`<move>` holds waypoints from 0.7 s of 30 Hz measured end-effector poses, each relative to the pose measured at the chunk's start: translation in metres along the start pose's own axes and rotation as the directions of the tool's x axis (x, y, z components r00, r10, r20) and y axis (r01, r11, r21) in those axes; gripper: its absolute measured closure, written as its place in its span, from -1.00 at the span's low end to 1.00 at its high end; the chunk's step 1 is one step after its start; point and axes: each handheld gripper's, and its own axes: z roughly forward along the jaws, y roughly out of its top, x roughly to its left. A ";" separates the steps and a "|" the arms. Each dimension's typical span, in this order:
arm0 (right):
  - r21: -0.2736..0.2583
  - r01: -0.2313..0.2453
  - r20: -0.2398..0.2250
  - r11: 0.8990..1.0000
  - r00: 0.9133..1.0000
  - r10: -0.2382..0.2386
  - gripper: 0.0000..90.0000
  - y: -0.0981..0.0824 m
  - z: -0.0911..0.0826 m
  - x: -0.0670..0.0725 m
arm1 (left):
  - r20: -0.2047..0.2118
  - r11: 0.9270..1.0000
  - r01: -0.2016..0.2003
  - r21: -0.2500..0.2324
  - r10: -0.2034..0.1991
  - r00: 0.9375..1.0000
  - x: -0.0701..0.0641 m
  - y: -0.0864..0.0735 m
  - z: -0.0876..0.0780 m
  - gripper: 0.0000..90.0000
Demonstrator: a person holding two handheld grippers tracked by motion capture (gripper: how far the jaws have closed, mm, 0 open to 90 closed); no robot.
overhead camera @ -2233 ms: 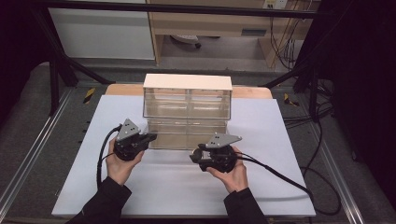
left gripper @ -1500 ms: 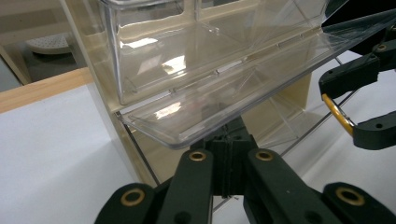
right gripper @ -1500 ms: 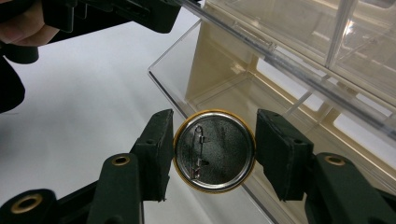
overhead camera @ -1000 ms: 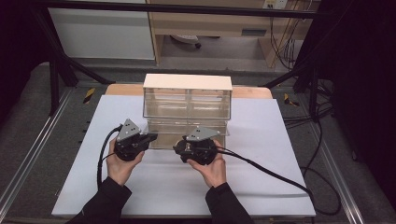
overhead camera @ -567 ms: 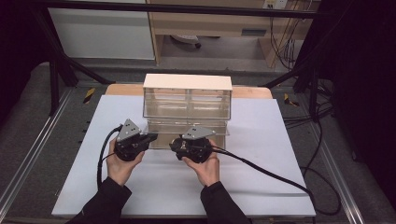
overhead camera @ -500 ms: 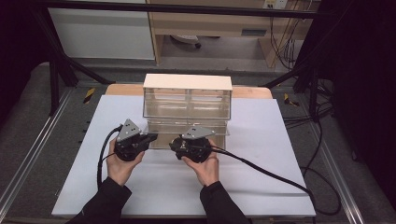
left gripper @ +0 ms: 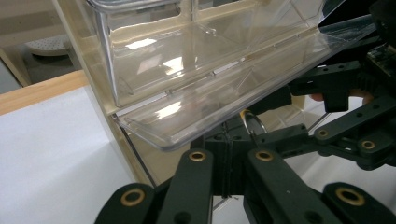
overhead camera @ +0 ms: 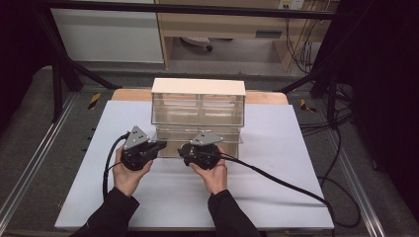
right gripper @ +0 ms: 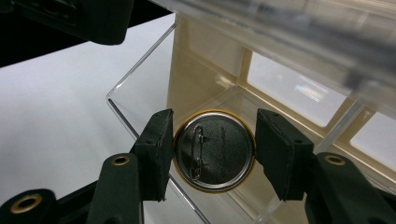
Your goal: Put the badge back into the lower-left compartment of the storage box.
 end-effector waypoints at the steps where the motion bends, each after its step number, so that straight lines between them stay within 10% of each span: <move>1: 0.001 0.001 0.007 1.000 1.000 -0.001 0.08 0.000 0.001 0.000 | 0.000 1.000 -0.001 0.001 0.001 1.000 0.000 0.000 0.000 0.99; 21: 0.077 0.025 -0.012 0.997 1.000 -0.024 -0.62 0.003 -0.022 0.007 | 0.001 1.000 -0.002 0.002 0.002 1.000 0.000 0.000 0.000 0.99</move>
